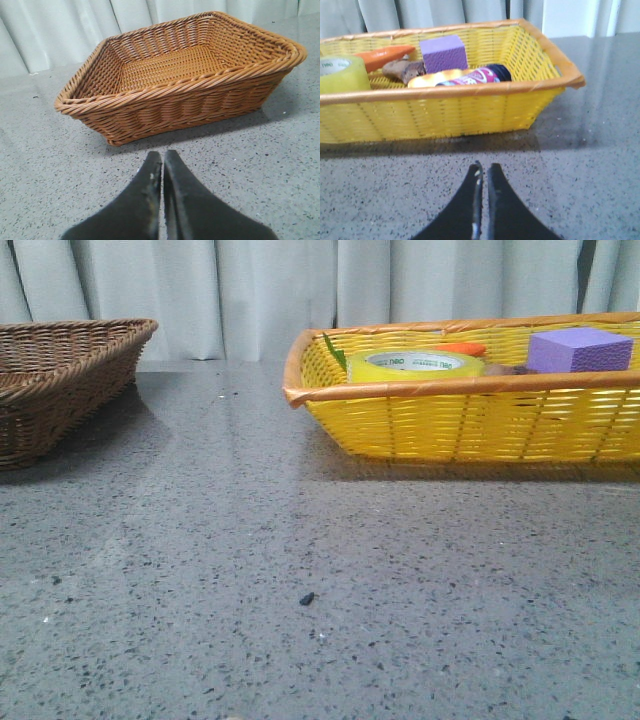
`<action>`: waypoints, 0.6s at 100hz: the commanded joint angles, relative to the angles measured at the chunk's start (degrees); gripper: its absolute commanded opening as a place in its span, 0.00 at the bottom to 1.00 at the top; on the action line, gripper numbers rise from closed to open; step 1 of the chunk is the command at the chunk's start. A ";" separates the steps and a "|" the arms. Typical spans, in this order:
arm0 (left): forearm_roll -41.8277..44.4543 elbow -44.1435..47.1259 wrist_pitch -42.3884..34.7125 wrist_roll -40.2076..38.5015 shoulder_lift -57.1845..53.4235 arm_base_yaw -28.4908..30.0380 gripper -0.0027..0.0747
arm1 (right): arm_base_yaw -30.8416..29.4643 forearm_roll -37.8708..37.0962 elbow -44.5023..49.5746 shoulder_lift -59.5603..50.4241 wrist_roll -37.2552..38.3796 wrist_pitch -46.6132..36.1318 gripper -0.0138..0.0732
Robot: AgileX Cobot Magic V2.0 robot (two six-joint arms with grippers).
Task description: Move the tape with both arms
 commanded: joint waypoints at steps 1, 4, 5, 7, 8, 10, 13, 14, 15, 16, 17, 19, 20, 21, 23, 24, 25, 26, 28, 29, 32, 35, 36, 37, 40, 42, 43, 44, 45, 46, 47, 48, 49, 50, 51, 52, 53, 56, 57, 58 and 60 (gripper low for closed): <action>0.12 0.54 -4.89 -0.41 -1.72 0.30 0.01 | -0.34 0.10 1.26 -1.14 -0.39 -5.91 0.07; 0.12 0.54 -4.89 -0.41 -1.72 0.30 0.01 | -0.34 0.10 1.26 -1.14 -0.39 -6.01 0.07; 0.12 0.54 -4.89 -0.41 -1.72 0.30 0.01 | -0.34 0.10 1.26 -1.14 -0.39 -6.01 0.07; 0.12 0.54 -4.89 -0.41 -1.72 0.30 0.01 | -0.34 0.10 1.26 -1.14 -0.39 -6.01 0.07; 0.12 0.54 -4.89 -0.41 -1.72 0.30 0.01 | -0.34 0.10 1.26 -1.14 -0.39 -6.01 0.07; 0.12 0.54 -4.89 -0.41 -1.72 0.30 0.01 | -0.34 0.10 1.26 -1.14 -0.39 -6.01 0.07; 0.12 0.54 -4.89 -0.41 -1.72 0.30 0.01 | -0.34 0.10 1.26 -1.14 -0.39 -6.14 0.07; 0.12 0.54 -4.89 -0.41 -1.72 0.30 0.01 | -0.34 0.10 1.26 -1.14 -0.39 -6.26 0.07; 0.12 0.54 -4.89 -0.41 -1.72 0.30 0.01 | -0.34 0.10 1.26 -1.14 -0.39 -6.26 0.07; 0.12 0.54 -4.89 -0.41 -1.72 0.30 0.01 | -0.34 0.10 1.26 -1.14 -0.39 -6.41 0.07; 0.12 0.54 -4.89 -0.41 -1.72 0.30 0.01 | -0.34 0.10 1.26 -1.14 -0.39 -6.41 0.07; 0.12 0.54 -4.89 -0.41 -1.72 0.30 0.01 | -0.34 0.10 1.26 -1.14 -0.39 -6.41 0.07; 0.12 0.54 -4.89 -0.41 -1.72 0.30 0.01 | -0.34 0.10 1.26 -1.14 -0.39 -6.41 0.07; 0.12 0.54 -4.89 -0.41 -1.72 0.30 0.01 | -0.34 0.10 1.26 -1.14 -0.39 -6.41 0.07; 0.12 0.54 -4.89 -0.41 -1.72 0.30 0.01 | -0.34 0.10 1.26 -1.14 -0.39 -6.41 0.07; 0.12 0.54 -4.89 -0.41 -1.72 0.30 0.01 | -0.34 0.10 1.26 -1.14 -0.39 -6.41 0.07; 0.12 0.54 -4.89 -0.41 -1.72 0.30 0.01 | -0.34 0.10 1.26 -1.14 -0.39 -6.41 0.07; 0.12 0.54 -4.89 -0.41 -1.72 0.30 0.01 | -0.34 0.10 1.26 -1.14 -0.39 -6.41 0.07; 0.12 0.54 -4.89 -0.41 -1.72 0.30 0.01 | -0.34 0.10 1.26 -1.04 -0.39 -6.41 0.07; 0.12 0.54 -4.89 -0.41 -1.72 0.30 0.01 | -0.34 0.10 1.26 -1.06 -0.39 -6.41 0.07; 0.12 0.54 -4.89 -0.41 -1.62 0.30 0.01 | -0.34 0.10 1.26 -1.06 -0.39 -6.30 0.07; 0.12 0.54 -4.89 -0.41 -1.62 0.30 0.01 | -0.34 0.10 1.26 -1.06 -0.39 -6.21 0.07; 0.12 0.54 -4.89 -0.41 -1.62 0.30 0.01 | -0.34 0.10 1.26 -1.06 -0.39 -6.21 0.07; 0.12 0.54 -4.89 -0.41 -1.62 0.30 0.01 | -0.34 0.10 1.26 -1.06 -0.39 -6.21 0.07; 0.12 0.54 -4.89 -0.41 -1.62 0.30 0.01 | -0.34 0.14 1.26 -1.06 -0.39 -6.21 0.07; 0.12 0.54 -4.89 -0.41 -1.62 0.30 0.01 | -0.34 0.14 1.26 -1.06 -0.39 -6.21 0.07; 0.12 0.54 -4.89 -0.41 -1.62 0.30 0.01 | -0.34 0.24 1.26 -1.06 -0.39 -6.21 0.07; 0.12 0.54 -4.89 -0.41 -1.62 0.30 0.01 | -0.34 0.24 1.26 -1.06 -0.39 -6.21 0.07; 0.12 0.54 -4.89 -0.41 -1.62 0.30 0.01 | -0.34 0.24 1.26 -1.06 -0.39 -6.21 0.07; 0.12 0.54 -4.89 -0.41 -1.62 0.30 0.01 | -0.34 0.38 1.26 -1.06 -0.39 -6.21 0.07; 0.12 0.54 -4.78 -0.41 -1.62 0.30 0.01 | -0.34 0.39 1.26 -1.06 -0.39 -6.21 0.07; 0.12 0.54 -4.80 -0.41 -1.62 0.30 0.01 | -0.34 0.39 1.26 -1.06 -0.39 -6.21 0.07; 0.12 0.54 -4.76 -0.41 -1.62 0.30 0.01 | -0.34 0.39 1.26 -1.06 -0.39 -6.21 0.07; 0.12 0.54 -4.67 -0.41 -1.62 0.30 0.01 | -0.34 0.39 1.26 -1.06 -0.39 -6.21 0.07; 0.12 0.54 -4.67 -0.41 -1.62 0.30 0.01 | -0.34 0.39 1.26 -1.06 -0.39 -6.21 0.07; 0.12 0.54 -4.67 -0.41 -1.62 0.30 0.01 | -0.34 0.39 1.26 -1.06 -0.39 -6.21 0.07; 0.12 0.54 -4.67 -0.41 -1.62 0.30 0.01 | -0.34 0.39 1.26 -1.06 -0.39 -6.21 0.07; 0.12 0.54 -4.54 -0.41 -1.62 0.30 0.01 | -0.34 0.39 1.26 -1.06 -0.39 -6.21 0.07; 0.12 0.54 -4.54 -0.41 -1.62 0.30 0.01 | -0.34 0.39 1.26 -1.06 -0.39 -6.21 0.07; 0.12 0.54 -4.54 -0.41 -1.62 0.30 0.01 | -0.34 0.39 1.26 -1.06 -0.39 -6.21 0.07; 0.12 0.54 -4.44 -0.41 -1.62 0.30 0.01 | -0.34 0.39 1.26 -1.06 -0.39 -6.21 0.07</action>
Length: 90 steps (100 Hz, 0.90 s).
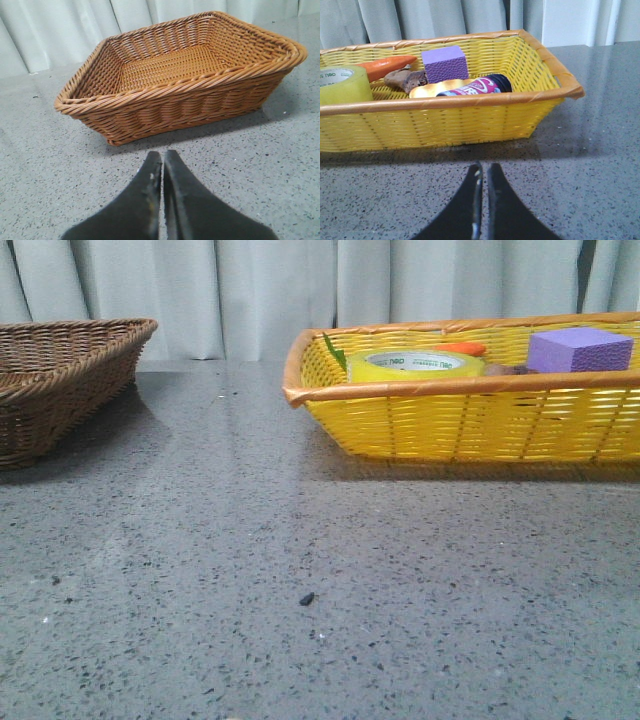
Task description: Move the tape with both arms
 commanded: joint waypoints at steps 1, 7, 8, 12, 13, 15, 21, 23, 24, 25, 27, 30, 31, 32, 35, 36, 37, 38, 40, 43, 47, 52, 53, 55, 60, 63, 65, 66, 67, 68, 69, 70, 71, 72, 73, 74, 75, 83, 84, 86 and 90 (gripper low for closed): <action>0.12 0.54 -4.52 -0.41 -1.62 0.30 0.01 | -0.34 0.18 1.26 -1.06 -0.39 -4.97 0.07; 0.12 0.54 -4.52 -0.41 -1.62 0.30 0.01 | -0.34 0.18 1.26 -1.06 -0.39 -4.69 0.07; 0.12 0.54 -4.52 -0.41 -1.62 0.30 0.01 | -0.34 0.18 1.26 -1.06 -0.39 -4.71 0.07; 0.12 0.54 -4.52 -0.41 -1.62 0.30 0.01 | -0.34 0.18 1.26 -1.06 -0.39 -4.47 0.07; 0.12 0.54 -4.52 -0.41 -1.62 0.30 0.01 | -0.34 0.18 1.26 -1.06 -0.39 -4.47 0.07; 0.12 0.54 -4.52 -0.08 -1.62 0.30 0.01 | -0.34 0.18 1.26 -1.06 -0.39 -4.32 0.07; 0.12 0.54 -4.52 -0.08 -1.62 0.30 0.01 | -0.34 0.18 1.26 -1.06 -0.39 -4.34 0.07; 0.12 0.54 -4.52 -0.08 -1.62 0.30 0.01 | -0.34 0.18 1.26 -1.06 -0.39 -4.27 0.07; 0.12 0.54 -4.52 -0.08 -1.62 0.30 0.01 | -0.34 0.18 1.26 -1.06 -0.39 -4.27 0.07; 0.12 0.54 -4.64 -0.08 -1.62 0.30 0.01 | -0.34 0.27 1.26 -1.06 -0.39 -4.20 0.07; 0.12 0.54 -4.64 -0.08 -1.62 0.30 0.01 | -0.34 0.27 1.26 -1.06 -0.39 -4.20 0.07; 0.12 0.54 -4.76 -0.08 -1.62 0.30 0.01 | -0.34 0.27 1.26 -1.06 -0.39 -4.20 0.07; 0.12 0.54 -4.76 -0.08 -1.62 0.30 0.01 | -0.34 0.27 1.26 -1.06 -0.39 -4.20 0.07; 0.12 0.54 -4.76 -0.08 -1.62 0.30 0.01 | -0.34 0.27 1.26 -1.06 -0.39 -4.20 0.07; 0.12 0.54 -4.76 -0.08 -1.62 0.30 0.01 | -0.34 0.27 1.26 -1.06 -0.39 -4.20 0.07; 0.12 0.54 -4.76 -0.08 -1.62 0.30 0.01 | -0.34 0.27 1.26 -1.06 -0.39 -4.20 0.07; 0.12 0.54 -4.76 -0.08 -1.62 0.30 0.01 | -0.34 0.30 1.26 -1.06 -0.39 -4.20 0.07; 0.12 0.54 -4.76 -0.08 -1.62 0.30 0.01 | -0.34 0.30 1.26 -1.06 -0.39 -4.20 0.07; 0.12 0.54 -4.76 -0.08 -1.62 0.30 0.01 | -0.34 0.40 1.26 -1.06 -0.39 -4.20 0.07; 0.12 0.54 -4.76 -0.08 -1.62 0.30 0.01 | -0.34 0.40 1.26 -1.06 -0.39 -4.20 0.07; 0.12 0.54 -4.76 -0.08 -1.62 0.30 0.01 | -0.34 0.40 1.26 -1.06 -0.39 -4.20 0.07; 0.12 0.54 -4.76 -0.08 -1.62 0.30 0.01 | -0.34 0.40 1.26 -1.06 -0.39 -4.20 0.07; 0.12 0.54 -4.76 -0.08 -1.62 0.30 0.01 | -0.34 0.40 1.26 -1.06 -0.39 -4.20 0.07; 0.12 0.54 -4.76 -0.08 -1.62 0.30 0.01 | -0.34 0.40 1.26 -1.06 -0.39 -4.20 0.07; 0.12 0.54 -4.76 -0.08 -1.62 0.30 0.01 | -0.34 0.40 1.26 -1.06 -0.39 -4.20 0.07; 0.12 0.54 -4.76 -0.08 -1.62 0.30 0.01 | -0.34 0.40 1.26 -1.06 -0.39 -4.20 0.07; 0.12 0.54 -4.76 -0.08 -1.62 0.30 0.01 | -0.34 0.40 1.26 -1.06 -0.39 -4.20 0.07; 0.12 0.54 -4.76 -0.08 -1.62 0.30 0.01 | -0.34 0.40 1.26 -1.06 -0.39 -4.20 0.07; 0.12 0.54 -4.76 -0.08 -1.62 0.30 0.01 | -0.34 0.52 1.26 -1.06 -0.39 -4.20 0.07; 0.12 0.54 -4.76 -0.08 -1.62 0.30 0.01 | -0.34 0.52 1.26 -1.06 -0.39 -4.20 0.07; 0.12 0.54 -4.76 -0.08 -1.62 0.30 0.01 | -0.34 0.69 1.26 -1.06 -0.39 -4.20 0.07; 0.12 0.54 -4.76 -0.08 -1.62 0.30 0.01 | -0.34 0.67 1.26 -1.06 -0.39 -4.20 0.07; 0.12 0.54 -4.76 -0.08 -1.62 0.30 0.01 | -0.34 0.67 1.26 -1.06 -0.39 -4.20 0.07; 0.12 0.54 -4.76 -0.08 -1.62 0.30 0.01 | -0.34 0.76 1.26 -1.06 -0.39 -4.20 0.07; 0.12 0.54 -4.76 -0.08 -1.62 0.30 0.01 | -0.34 0.76 1.26 -1.06 -0.39 -4.20 0.07; 0.12 0.54 -4.76 -0.08 -1.62 0.30 0.01 | -0.34 0.76 1.26 -1.06 -0.39 -4.20 0.07; 0.12 0.54 -4.76 -0.08 -1.62 0.30 0.01 | -0.34 0.76 1.26 -1.06 -0.39 -4.20 0.07; 0.12 0.54 -4.76 -0.08 -1.62 0.30 0.01 | -0.34 0.76 1.26 -1.06 -0.39 -4.20 0.07; 0.12 0.54 -4.76 -0.08 -1.62 0.30 0.01 | -0.34 0.76 1.26 -1.06 -0.39 -4.20 0.07; 0.12 0.54 -4.76 -0.08 -1.62 0.30 0.01 | -0.34 0.76 1.26 -1.06 -0.39 -4.20 0.07; 0.12 0.54 -4.76 -0.08 -1.62 0.30 0.01 | -0.34 0.76 1.26 -1.06 -0.39 -4.20 0.07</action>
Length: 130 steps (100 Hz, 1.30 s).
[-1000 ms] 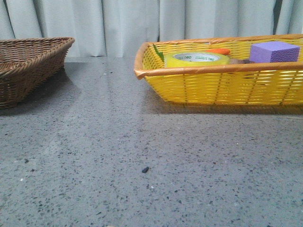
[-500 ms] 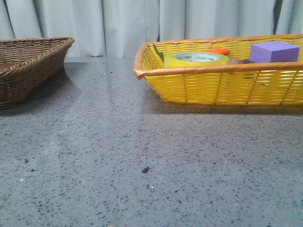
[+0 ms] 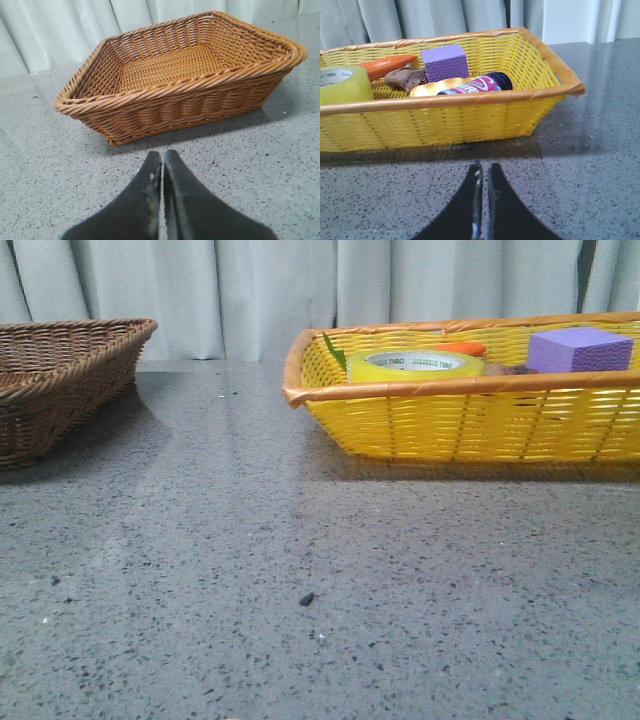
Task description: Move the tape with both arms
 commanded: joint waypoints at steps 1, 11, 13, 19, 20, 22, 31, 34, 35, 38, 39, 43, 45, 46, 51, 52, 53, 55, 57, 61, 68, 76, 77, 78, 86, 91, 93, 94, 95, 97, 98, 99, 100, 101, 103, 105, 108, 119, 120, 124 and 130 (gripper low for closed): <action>0.12 0.54 -4.76 -0.08 -1.62 0.30 0.01 | -0.34 0.03 1.26 -1.06 -0.39 -4.41 0.07; 0.12 0.54 -4.76 -0.08 -1.62 0.30 0.01 | -0.34 0.03 1.26 -1.06 -0.39 -4.41 0.07; 0.12 0.54 -4.76 -0.08 -1.62 0.30 0.01 | -0.34 0.03 1.26 -1.06 -0.39 -4.41 0.07; 0.12 0.54 -4.87 -0.08 -1.62 0.30 0.01 | -0.34 0.03 1.26 -1.06 -0.39 -4.41 0.07; 0.12 0.54 -4.87 -0.08 -1.62 0.30 0.01 | -0.34 0.03 1.26 -1.06 -0.39 -4.41 0.07; 0.12 0.54 -4.87 -0.08 -1.62 0.30 0.01 | -0.34 0.03 1.26 -1.06 -0.39 -4.41 0.07; 0.12 0.54 -4.87 -0.08 -1.62 0.30 0.01 | -0.34 0.03 1.26 -1.06 -0.39 -4.41 0.07; 0.12 0.54 -4.87 -0.08 -1.62 0.30 0.01 | -0.34 0.03 1.26 -1.06 -0.39 -4.41 0.07; 0.12 0.54 -4.87 -0.08 -1.62 0.30 0.01 | -0.34 0.03 1.26 -1.06 -0.39 -4.41 0.07; 0.12 0.54 -4.87 -0.08 -1.62 0.30 0.01 | -0.34 0.03 1.26 -1.06 -0.39 -4.41 0.07; 0.12 0.54 -4.87 -0.08 -1.62 0.30 0.01 | -0.34 0.03 1.26 -1.06 -0.39 -4.41 0.07; 0.12 0.54 -4.87 -0.08 -1.62 0.30 0.01 | -0.34 0.03 1.26 -1.06 -0.39 -4.41 0.07; 0.12 0.54 -4.87 -0.08 -1.62 0.30 0.01 | -0.34 0.03 1.26 -1.06 -0.39 -4.41 0.07; 0.12 0.54 -4.87 -0.08 -1.62 0.30 0.01 | -0.34 0.03 1.26 -1.06 -0.39 -4.41 0.07; 0.12 0.54 -4.87 -0.08 -1.62 0.30 0.01 | -0.34 0.03 1.26 -1.06 -0.39 -4.41 0.07; 0.12 0.54 -4.87 -0.08 -1.62 0.30 0.01 | -0.34 0.03 1.26 -1.06 -0.39 -4.41 0.07; 0.12 0.54 -4.87 -0.08 -1.62 0.30 0.01 | -0.34 0.03 1.26 -1.06 -0.39 -4.41 0.07; 0.12 0.54 -4.87 -0.08 -1.62 0.30 0.01 | -0.34 0.03 1.26 -1.06 -0.39 -4.41 0.07; 0.12 0.54 -4.87 -0.08 -1.62 0.30 0.01 | -0.34 0.03 1.26 -1.06 -0.39 -4.41 0.07; 0.12 0.54 -4.87 -0.08 -1.62 0.30 0.01 | -0.34 0.03 1.26 -1.06 -0.39 -4.41 0.07; 0.00 0.54 -4.98 -0.41 -1.62 0.30 0.01 | -0.34 0.03 1.26 -1.06 -0.39 -4.41 0.07; -0.52 0.54 -7.47 -0.08 -1.62 0.30 0.01 | -0.34 0.03 1.26 -1.06 -0.39 -4.81 0.07; -0.52 0.54 -7.88 -0.08 -1.62 0.30 0.01 | -0.34 0.03 1.26 -1.06 -0.39 -4.97 0.07; -0.52 0.54 -8.75 -0.08 -1.62 0.30 0.01 | -0.34 0.03 1.26 -1.06 -0.39 -5.26 0.07; 0.11 0.54 -14.06 -0.41 -1.62 0.30 0.01 | -0.24 0.03 0.83 -1.06 -0.39 -6.69 0.07; -0.68 0.16 -15.84 -0.41 -1.62 0.30 0.01 | -0.24 0.03 -0.23 -1.02 -0.39 -6.57 0.07; -1.04 -0.03 -15.84 -0.41 -1.62 0.30 0.01 | -0.24 0.03 -0.53 -0.91 -0.39 -6.43 0.07; -1.48 -0.05 -15.72 -0.41 -1.62 0.30 0.01 | -0.24 0.03 -0.91 -0.74 -0.39 -6.28 0.07; -1.73 -0.30 -15.71 -0.41 -1.62 0.30 0.01 | -0.24 0.03 -1.08 -0.75 -0.39 -6.06 0.07; -2.45 -0.65 -15.58 -0.41 -1.62 0.30 0.01 | -0.13 0.18 -1.74 -0.43 -0.39 -5.70 0.07; -2.84 -0.91 -15.38 -0.41 -1.51 0.30 0.01 | -0.13 0.17 -2.19 -0.27 -0.39 -5.44 0.07; -3.01 -1.06 -15.28 -0.41 -1.52 0.30 0.01 | -0.13 0.17 -2.44 -0.15 -0.39 -5.37 0.07; -3.18 -1.23 -15.23 -0.41 -1.52 0.30 0.01 | -0.13 0.34 -2.69 -0.03 -0.39 -5.24 0.07; -3.30 -1.39 -15.20 -0.41 -1.52 0.30 0.01 | -0.13 0.29 -3.19 0.20 -0.39 -5.14 0.07; -3.47 -1.91 -15.20 -0.41 -1.43 0.30 0.01 | -0.13 0.29 -4.00 0.44 -0.39 -5.02 0.07; -3.47 -2.45 -15.11 -0.41 -1.29 0.30 0.01 | -0.13 0.29 -4.56 0.90 -0.39 -4.53 0.07; -3.47 -3.48 -14.81 -0.41 -0.92 0.30 0.01 | -0.13 0.29 -6.08 1.78 -0.39 -3.71 0.07; -3.47 -7.04 -13.81 -0.41 1.31 0.30 0.01 | -0.13 0.29 -10.77 5.32 -0.39 0.56 0.07; -3.47 -7.53 -13.83 -0.41 1.48 0.30 0.01 | -0.13 0.29 -11.41 5.85 -0.39 0.84 0.07; -3.47 -8.81 -13.52 -0.41 2.67 0.30 0.01 | -0.13 0.42 -13.35 7.22 -0.39 2.10 0.07; -3.58 -11.02 -13.36 -0.41 4.51 0.30 0.01 | -0.13 0.87 -16.13 9.72 -0.39 3.91 0.07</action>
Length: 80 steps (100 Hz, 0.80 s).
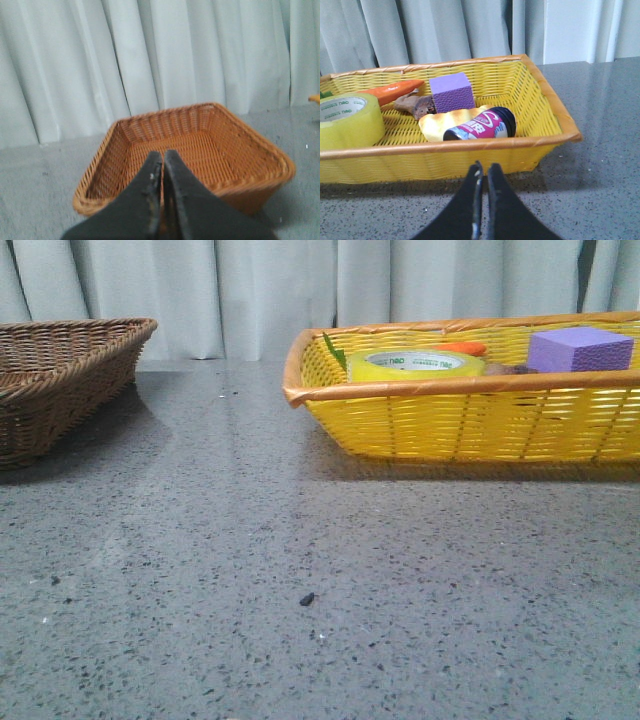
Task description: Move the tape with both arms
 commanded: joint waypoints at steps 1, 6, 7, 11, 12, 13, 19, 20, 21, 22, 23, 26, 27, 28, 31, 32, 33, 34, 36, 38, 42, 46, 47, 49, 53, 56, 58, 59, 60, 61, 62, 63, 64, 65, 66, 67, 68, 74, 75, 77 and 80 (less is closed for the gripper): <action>-0.73 -4.64 -4.03 -0.41 3.52 0.30 0.01 | -0.13 0.72 -5.99 4.08 -0.39 -1.14 0.07; -0.73 -6.53 -4.03 -0.41 5.35 0.30 0.01 | -0.13 0.72 -8.76 6.41 -0.39 1.16 0.07; -0.73 -6.76 -4.03 -0.41 5.62 0.30 0.01 | -0.13 0.72 -9.16 6.72 -0.39 1.90 0.07; -0.81 -8.15 -4.03 -0.41 7.23 0.30 0.01 | -0.13 0.72 -11.45 8.69 -0.39 3.80 0.07; -0.81 -8.38 -4.03 -0.41 7.79 0.30 0.01 | -0.13 0.72 -11.81 9.05 -0.39 4.46 0.07; -0.81 -8.79 -4.03 -0.41 8.06 0.30 0.01 | -0.13 0.72 -12.52 9.78 -0.39 4.75 0.07; -0.81 -10.31 -4.03 -0.41 10.36 0.30 0.01 | -0.13 1.20 -15.48 12.66 -0.39 7.64 0.07; -0.81 -10.62 -4.03 -0.41 10.57 0.30 0.01 | -0.13 1.39 -16.24 13.32 -0.39 8.00 0.07; -0.81 -10.76 -4.03 -0.41 10.79 0.30 0.01 | -0.13 1.55 -16.62 13.64 -0.39 8.68 0.07; -0.81 -10.88 -4.16 -0.41 11.22 0.30 0.01 | -0.13 1.82 -17.33 13.95 -0.39 8.98 0.07; -0.81 -11.13 -4.29 -0.41 11.41 0.30 0.01 | -0.13 1.94 -17.65 14.52 -0.39 9.40 0.07; -0.81 -11.51 -4.29 -0.41 12.27 0.30 0.01 | -0.13 1.95 -18.78 15.56 -0.39 9.62 0.07; -0.81 -11.65 -4.62 -0.41 12.42 0.30 0.01 | -0.13 1.95 -19.21 15.80 -0.39 9.62 0.07; -0.81 -11.70 -4.76 -0.41 12.56 0.30 0.01 | -0.13 1.95 -19.41 16.23 -0.39 9.51 0.07; -0.81 -11.67 -5.62 -0.41 13.21 0.30 0.01 | -0.13 1.95 -20.00 16.88 -0.39 9.14 0.07; -0.81 -11.67 -6.05 -0.41 13.33 0.30 0.01 | -0.13 1.95 -20.16 17.12 -0.39 9.03 0.07; -0.81 -11.67 -6.21 -0.41 13.55 0.30 0.01 | -0.13 1.95 -20.18 17.24 -0.39 8.76 0.07; -0.81 -11.67 -6.60 -0.41 13.66 0.30 0.01 | -0.13 1.95 -20.18 17.34 -0.39 8.62 0.07; -0.81 -11.67 -6.99 -0.41 13.93 0.30 0.01 | -0.13 2.10 -20.18 17.49 -0.27 8.23 0.07; -0.81 -11.67 -7.40 -0.41 14.21 0.30 0.01 | -0.13 2.43 -20.18 17.62 -0.27 8.10 0.07; -0.81 -11.67 -8.16 -0.41 14.46 0.30 0.01 | -0.13 2.64 -20.18 17.62 -0.27 7.69 0.07; -0.81 -11.67 -8.88 -0.41 14.82 0.30 0.01 | -0.13 3.44 -20.18 17.62 -0.27 6.90 0.07; -0.81 -11.67 -9.02 -0.41 14.91 0.30 0.01 | -0.13 3.73 -20.29 17.62 -0.27 6.75 0.07; -0.81 -11.67 -9.29 -0.41 14.96 0.30 0.01 | -0.13 4.00 -20.53 17.62 -0.27 6.66 0.07; -0.92 -11.67 -9.72 -0.41 14.95 0.30 0.01 | -0.13 4.27 -21.31 17.74 -0.27 7.18 0.07; -1.11 -11.67 -9.90 -0.41 14.95 0.30 0.01 | -0.13 4.27 -22.02 18.06 -0.27 8.12 0.07; -1.10 -11.67 -10.01 -0.41 14.95 0.30 0.01 | -0.13 4.27 -22.68 18.43 -0.38 8.95 0.07; -1.10 -11.67 -10.01 -0.41 14.95 0.30 0.01 | -0.13 4.27 -22.93 18.58 -0.38 9.30 0.07; -1.10 -11.67 -10.01 -0.41 14.95 0.30 0.01 | -0.13 4.27 -23.43 18.90 -0.38 9.65 0.07; -1.10 -11.67 -10.01 -0.41 14.95 0.30 0.01 | -0.13 4.27 -23.71 19.09 -0.38 10.35 0.07; -1.10 -11.67 -10.01 -0.41 14.95 0.30 0.01 | -0.13 4.27 -24.24 19.29 -0.38 10.71 0.07; -1.10 -11.67 -10.01 -0.41 14.95 0.30 0.01 | -0.13 4.27 -24.51 19.74 -0.38 11.40 0.07; -1.10 -11.67 -10.01 -0.41 14.95 0.30 0.01 | -0.13 4.27 -25.07 19.96 -0.38 11.72 0.07; -1.10 -11.67 -10.01 -0.41 14.95 0.30 0.01 | -0.13 4.27 -25.35 20.44 -0.38 12.37 0.07; -1.10 -11.67 -10.01 -0.41 14.95 0.30 0.01 | -0.13 4.27 -25.63 20.68 -0.38 12.68 0.07; -1.10 -11.67 -10.01 -0.41 14.95 0.30 0.01 | -0.13 4.27 -26.20 21.19 -0.38 12.97 0.07; -1.10 -11.67 -10.01 -0.41 14.95 0.30 0.01 | -0.13 4.27 -26.49 21.45 -0.38 13.59 0.07; -1.10 -11.67 -10.01 -0.41 14.95 0.30 0.01 | -0.13 4.36 -29.08 23.97 -0.38 15.68 0.07; -1.10 -11.67 -10.01 -0.41 14.95 0.30 0.01 | -0.13 4.36 -29.37 24.27 -0.38 16.17 0.07; -1.10 -11.67 -10.01 -0.41 14.95 0.30 0.01 | -0.01 4.36 -30.22 25.16 -0.38 16.77 0.07; -1.10 -11.67 -10.01 -0.41 14.95 0.30 0.01 | 0.33 4.36 -31.36 26.35 -0.38 17.50 0.07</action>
